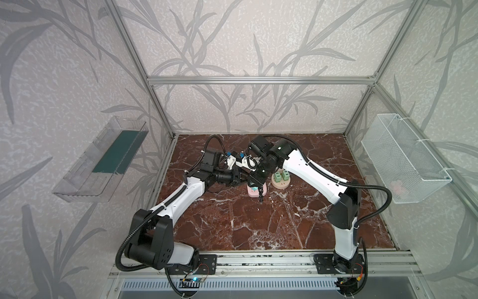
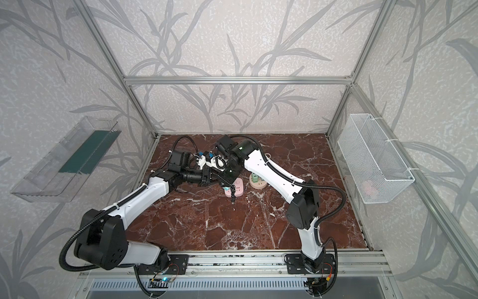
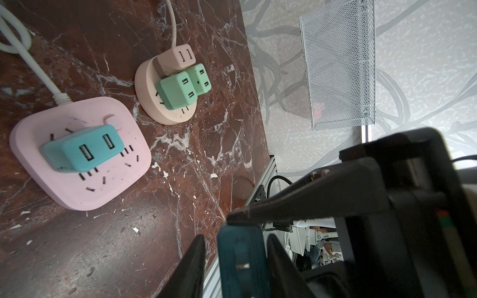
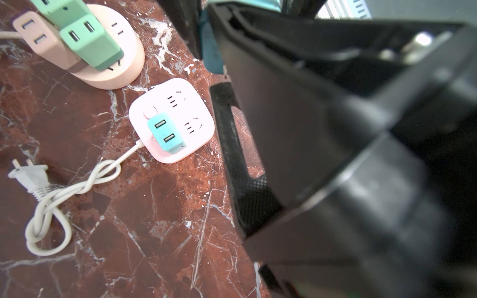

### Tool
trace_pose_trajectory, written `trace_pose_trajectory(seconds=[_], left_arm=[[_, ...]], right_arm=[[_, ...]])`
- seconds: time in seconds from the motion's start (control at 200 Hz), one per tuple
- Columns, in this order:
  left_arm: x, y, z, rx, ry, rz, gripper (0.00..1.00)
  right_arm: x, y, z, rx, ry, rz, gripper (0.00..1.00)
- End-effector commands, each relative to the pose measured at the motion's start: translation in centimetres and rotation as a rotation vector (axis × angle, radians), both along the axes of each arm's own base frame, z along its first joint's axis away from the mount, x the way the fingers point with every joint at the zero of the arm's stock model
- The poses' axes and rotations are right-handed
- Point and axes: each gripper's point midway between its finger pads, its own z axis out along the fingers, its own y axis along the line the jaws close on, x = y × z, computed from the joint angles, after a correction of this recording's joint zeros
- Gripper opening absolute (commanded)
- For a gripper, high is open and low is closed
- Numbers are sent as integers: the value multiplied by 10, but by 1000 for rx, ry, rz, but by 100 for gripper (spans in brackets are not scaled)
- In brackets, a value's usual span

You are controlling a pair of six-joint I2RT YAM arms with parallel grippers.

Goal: Insert the plug

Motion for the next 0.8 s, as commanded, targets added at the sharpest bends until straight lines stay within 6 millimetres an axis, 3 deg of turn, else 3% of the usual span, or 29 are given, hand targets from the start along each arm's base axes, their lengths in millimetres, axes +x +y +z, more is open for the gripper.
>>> trace_pose_trajectory(seconds=[0.0,0.125,0.245,0.31,0.36,0.58,0.795], left_arm=[[-41,-20,1,-60,88,-162,38],[-42,-20,3,-65,87,-167,34],[-43,-22,6,-83,84,-173,23],[-42,-22,8,-96,85,-172,14],[-41,-22,6,-93,89,-168,0],[-35,-20,-11,-41,133,-137,0],[-27,-14,-20,-5,152,-98,0]], right_arm=[[61,18,38,135,-192,-109,0],[63,26,38,151,-171,-98,0],[68,31,35,153,-169,-105,0],[71,33,32,151,-168,-111,0],[72,35,30,149,-163,-116,0],[73,37,5,112,-97,-139,0],[70,40,2,135,-65,-158,1]])
